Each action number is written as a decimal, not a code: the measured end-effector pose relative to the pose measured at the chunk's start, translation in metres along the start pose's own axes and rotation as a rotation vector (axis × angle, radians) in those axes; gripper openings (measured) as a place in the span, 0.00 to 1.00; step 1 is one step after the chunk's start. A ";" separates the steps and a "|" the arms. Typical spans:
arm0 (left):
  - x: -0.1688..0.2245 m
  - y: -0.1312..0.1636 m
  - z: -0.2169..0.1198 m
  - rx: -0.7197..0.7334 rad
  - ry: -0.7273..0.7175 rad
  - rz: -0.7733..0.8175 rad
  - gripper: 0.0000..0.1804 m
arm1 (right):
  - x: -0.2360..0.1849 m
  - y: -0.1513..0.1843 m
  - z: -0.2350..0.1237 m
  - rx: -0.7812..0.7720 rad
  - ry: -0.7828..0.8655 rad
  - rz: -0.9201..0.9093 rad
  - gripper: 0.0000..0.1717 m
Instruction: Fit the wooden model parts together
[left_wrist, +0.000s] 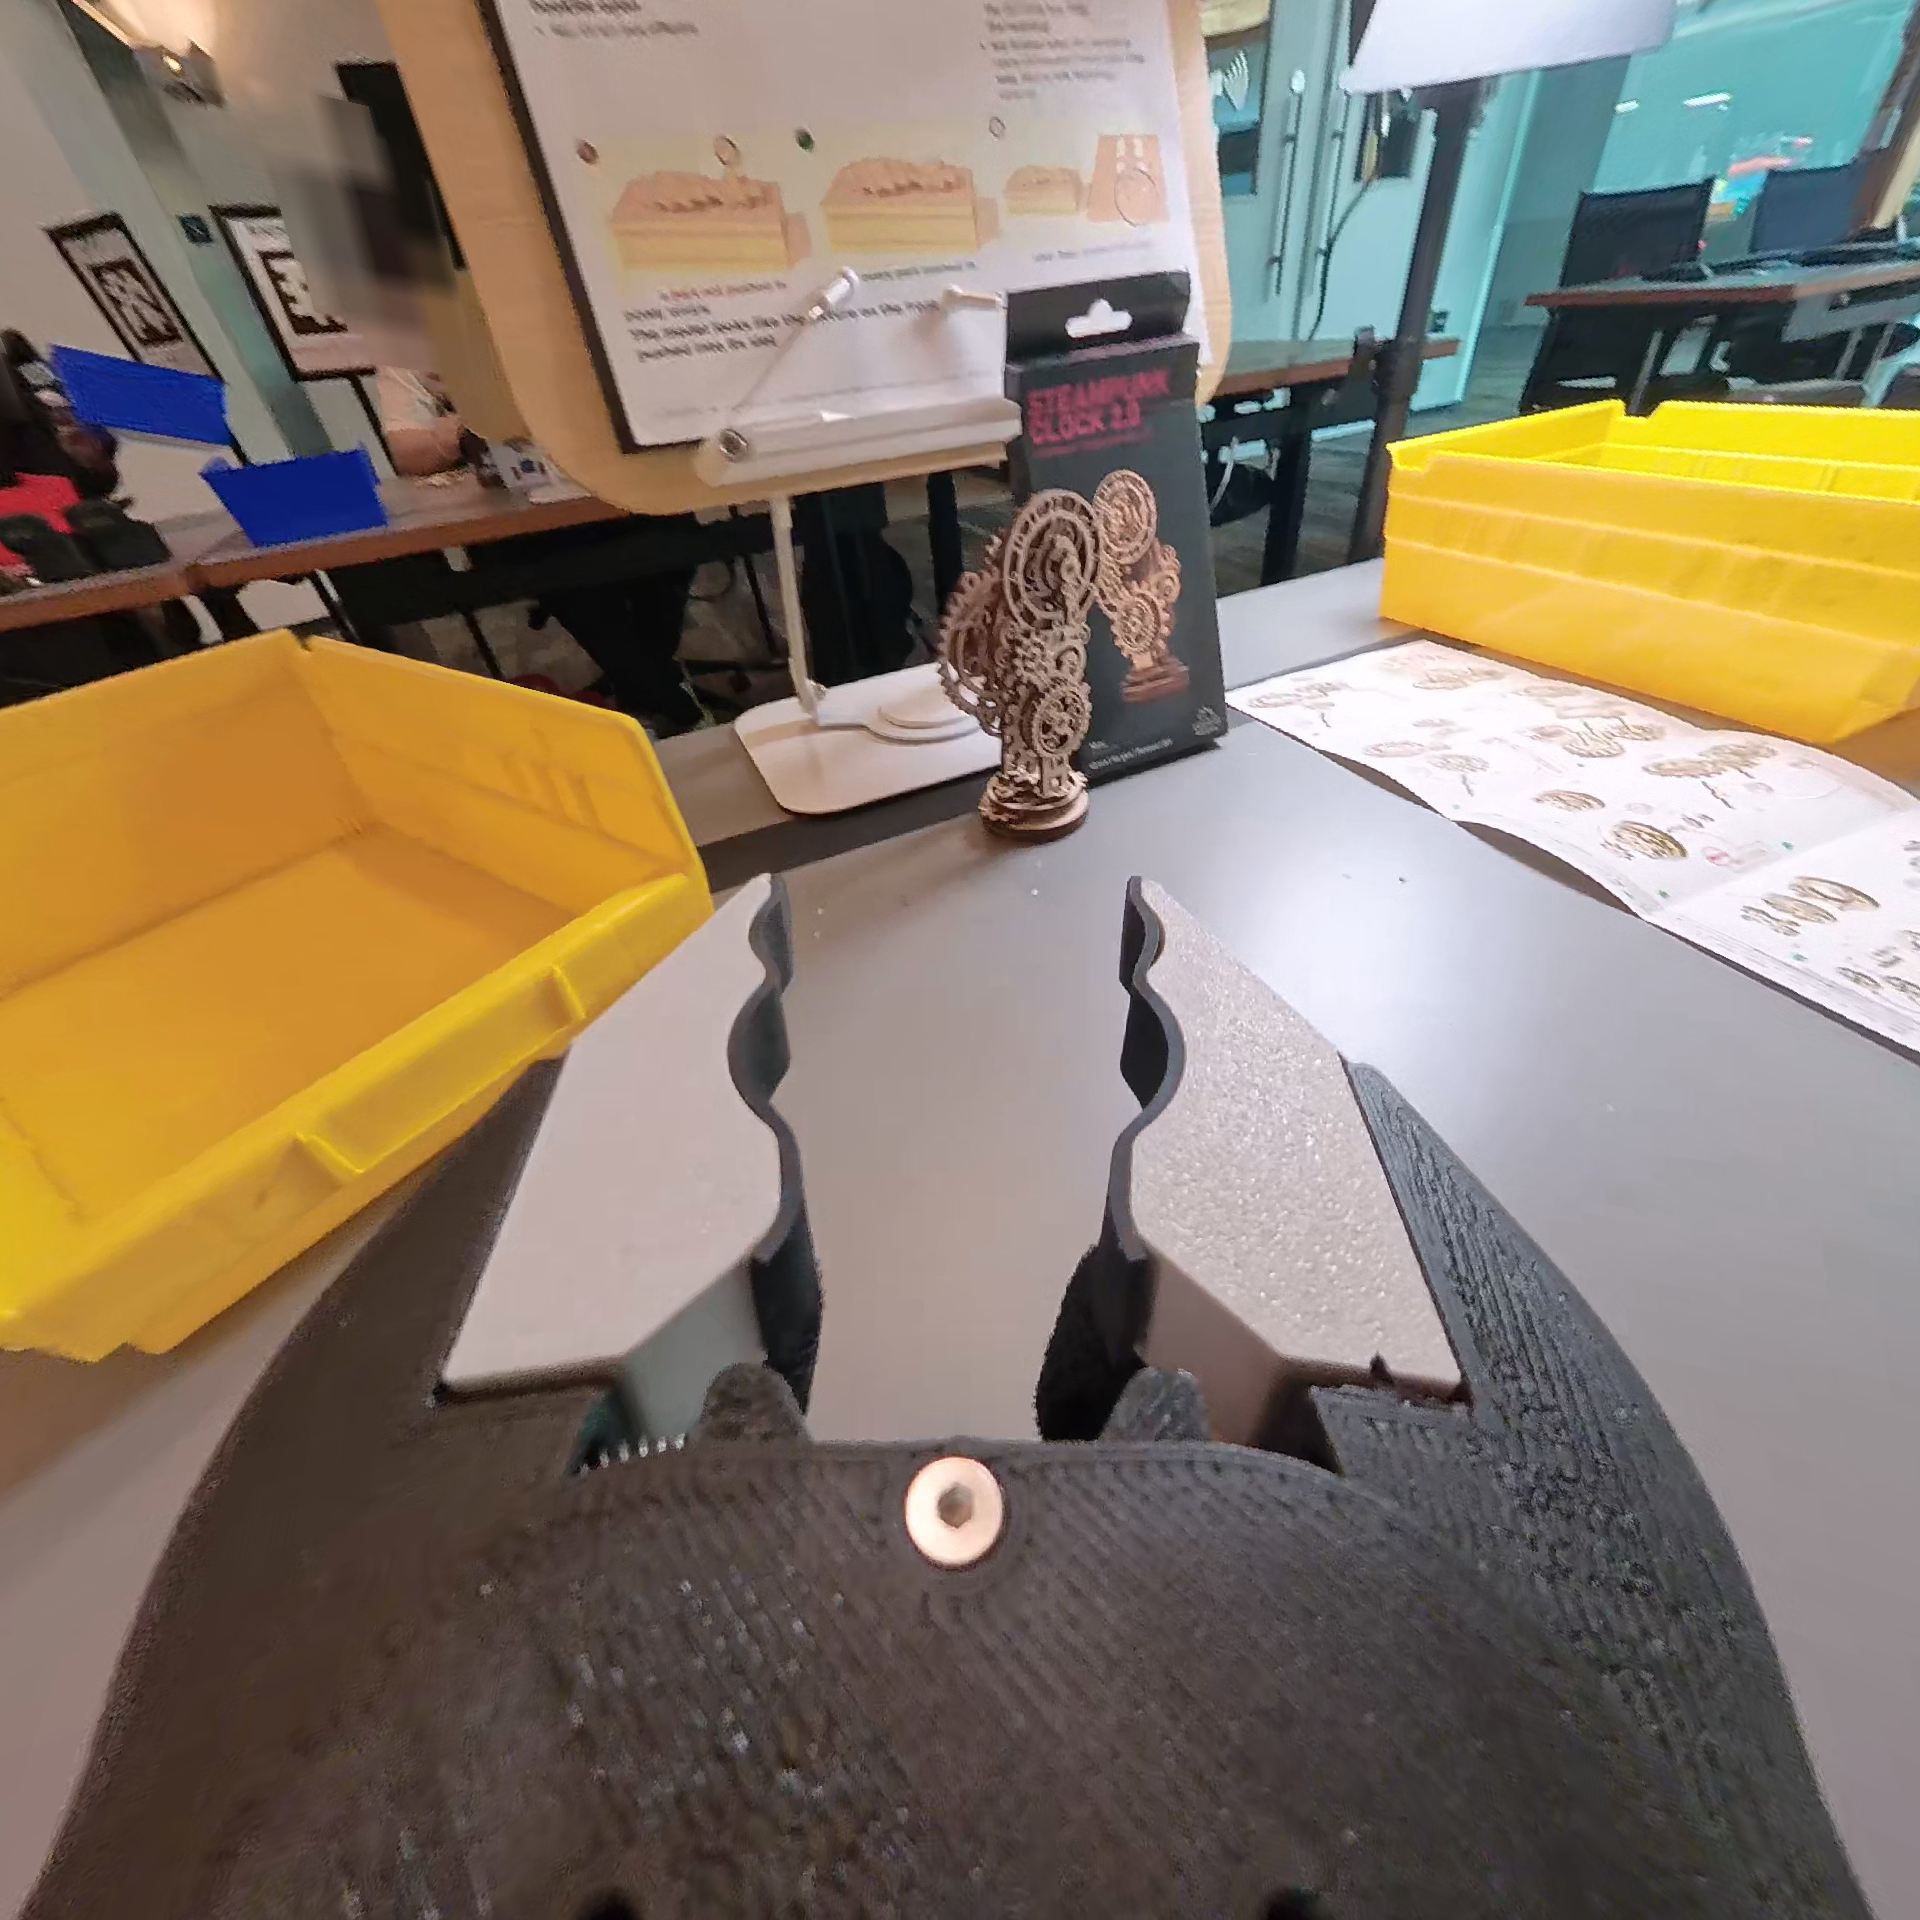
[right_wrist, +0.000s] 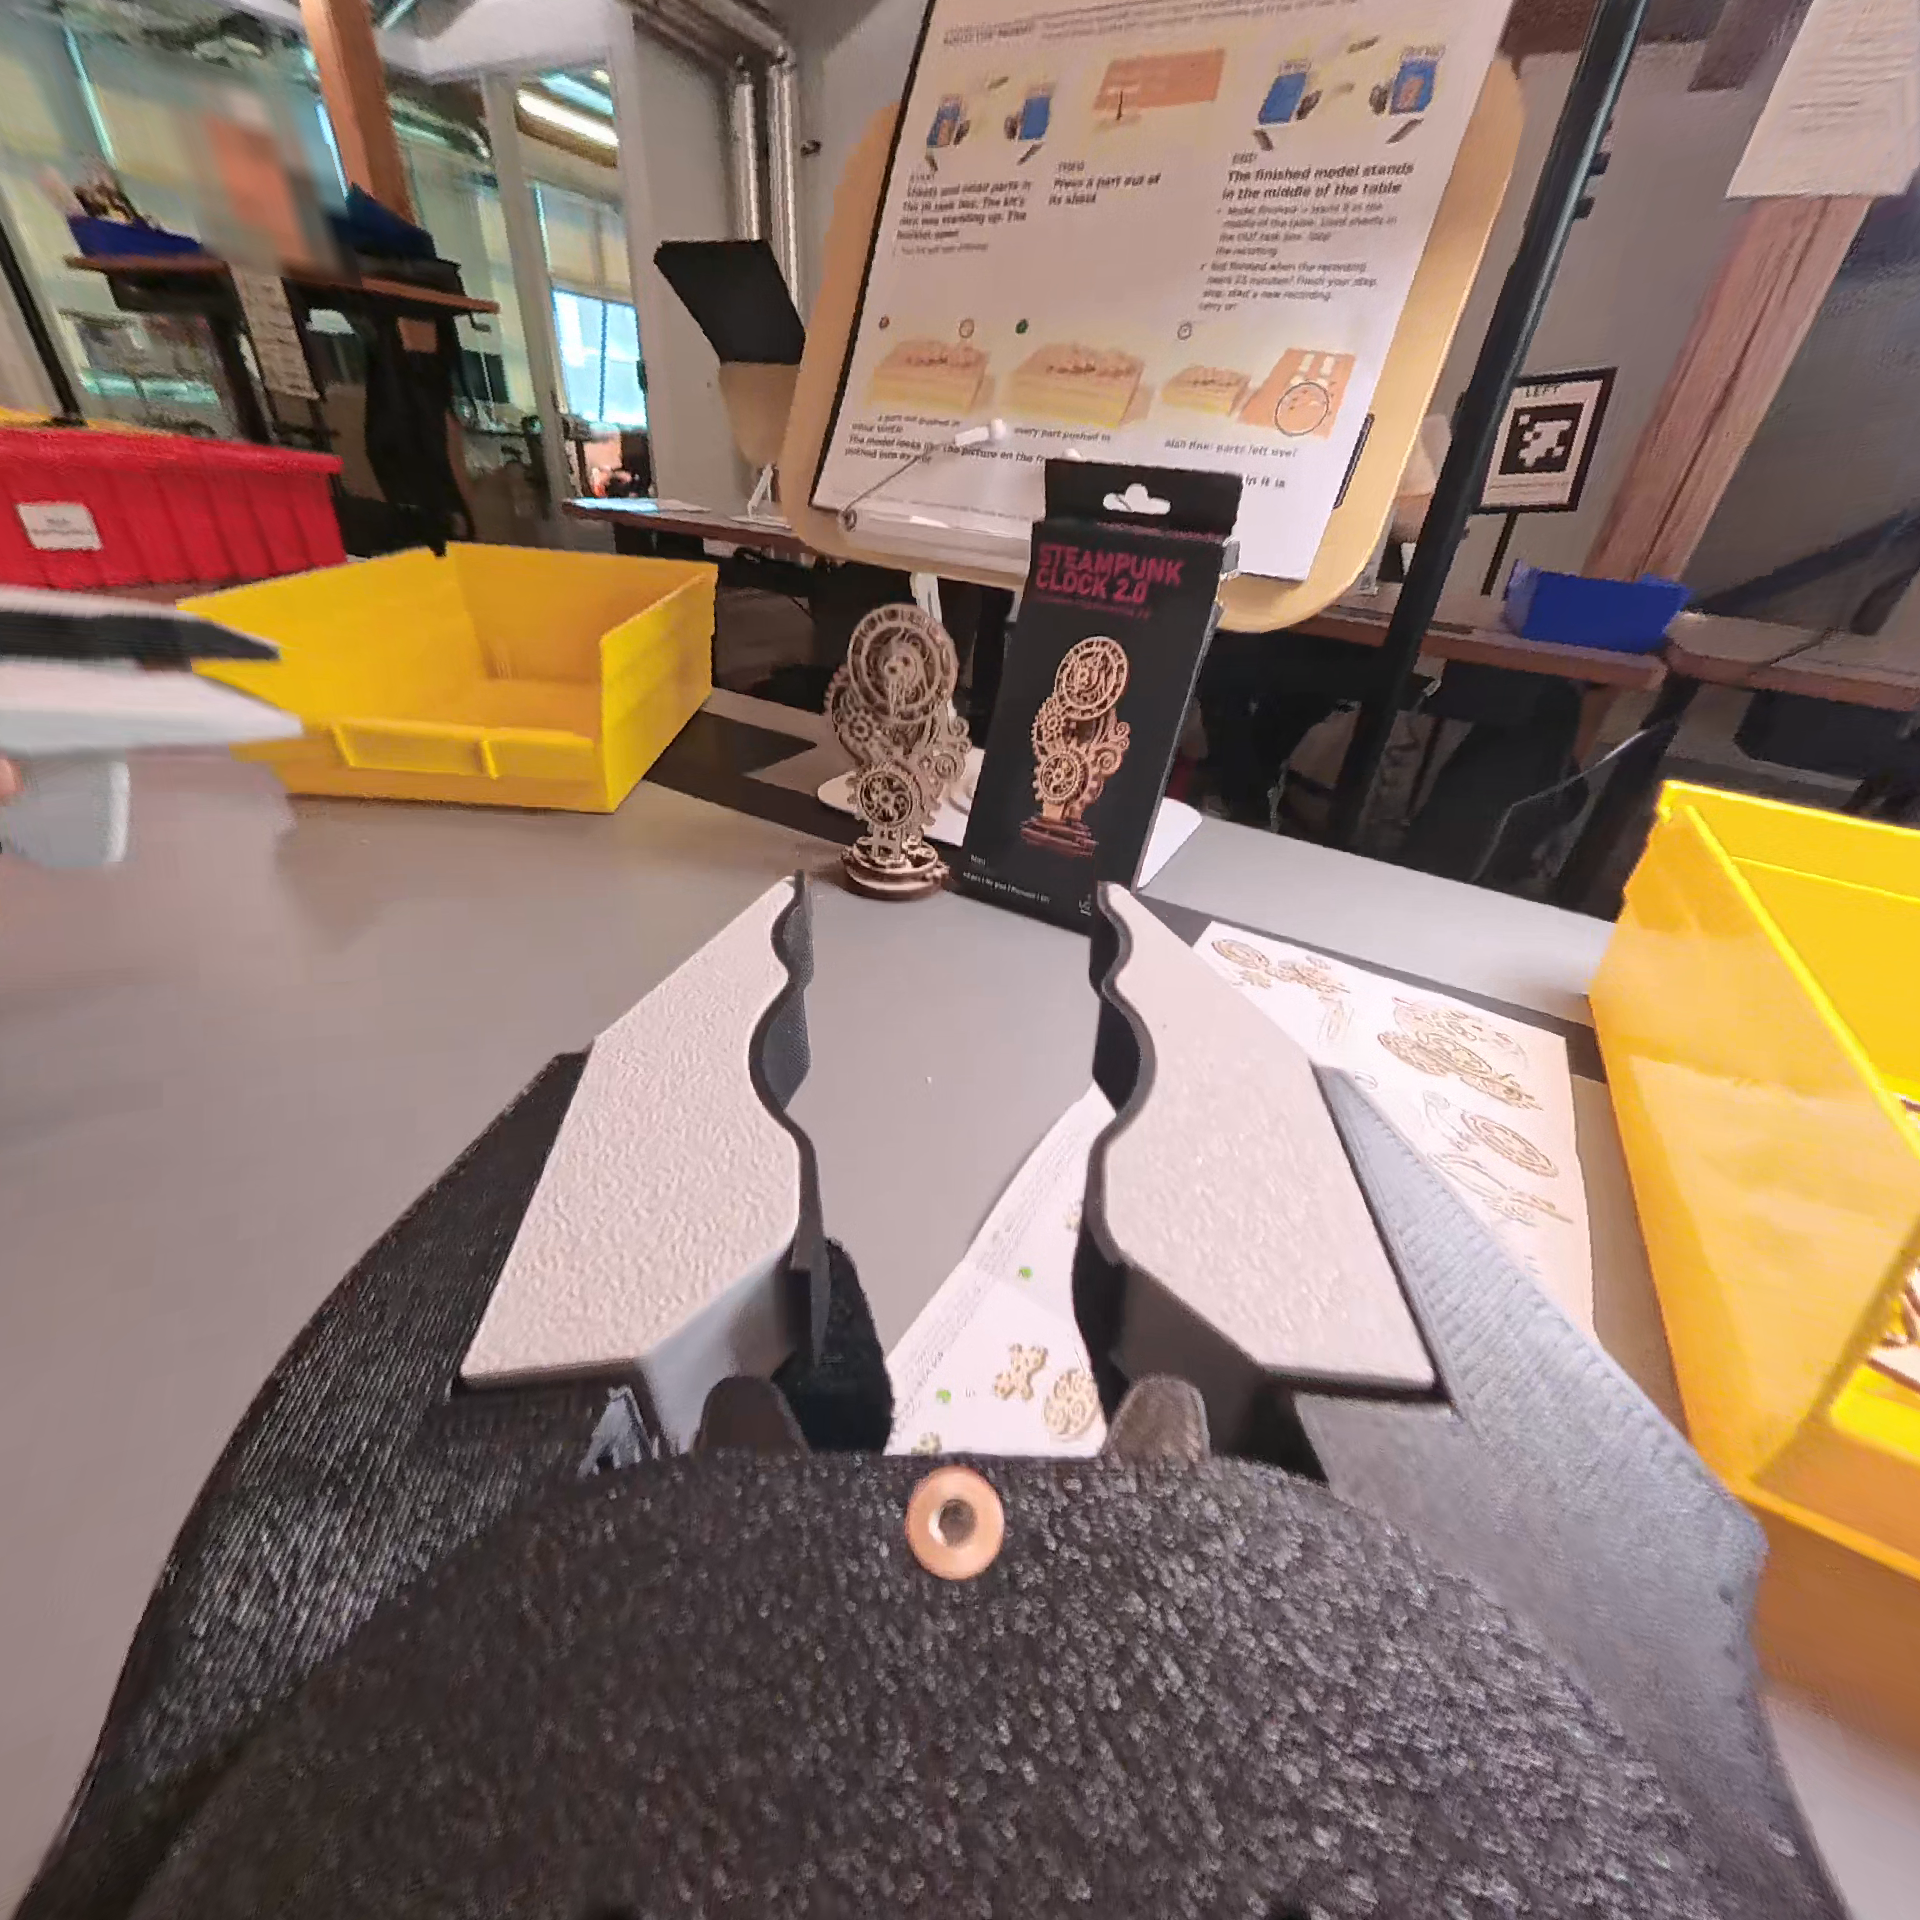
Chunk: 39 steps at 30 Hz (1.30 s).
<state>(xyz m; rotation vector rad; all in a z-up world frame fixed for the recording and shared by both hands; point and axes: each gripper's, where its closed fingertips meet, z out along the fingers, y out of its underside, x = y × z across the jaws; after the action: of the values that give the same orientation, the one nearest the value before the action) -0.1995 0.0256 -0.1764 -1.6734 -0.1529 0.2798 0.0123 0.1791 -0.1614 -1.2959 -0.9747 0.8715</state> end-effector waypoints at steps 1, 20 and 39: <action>-0.004 -0.002 -0.001 0.015 -0.011 -0.007 0.35 | -0.001 0.003 -0.001 -0.002 -0.004 -0.030 0.30; -0.019 0.000 0.002 0.027 -0.019 -0.054 0.33 | 0.008 0.010 0.000 -0.006 -0.034 0.065 0.33; -0.040 -0.043 0.046 0.099 -0.064 -0.051 0.14 | 0.005 0.016 0.004 -0.022 -0.015 0.005 0.30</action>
<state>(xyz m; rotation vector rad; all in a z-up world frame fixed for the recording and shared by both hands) -0.2478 0.0648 -0.1344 -1.5608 -0.2256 0.2975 0.0105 0.1865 -0.1770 -1.3123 -0.9959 0.8776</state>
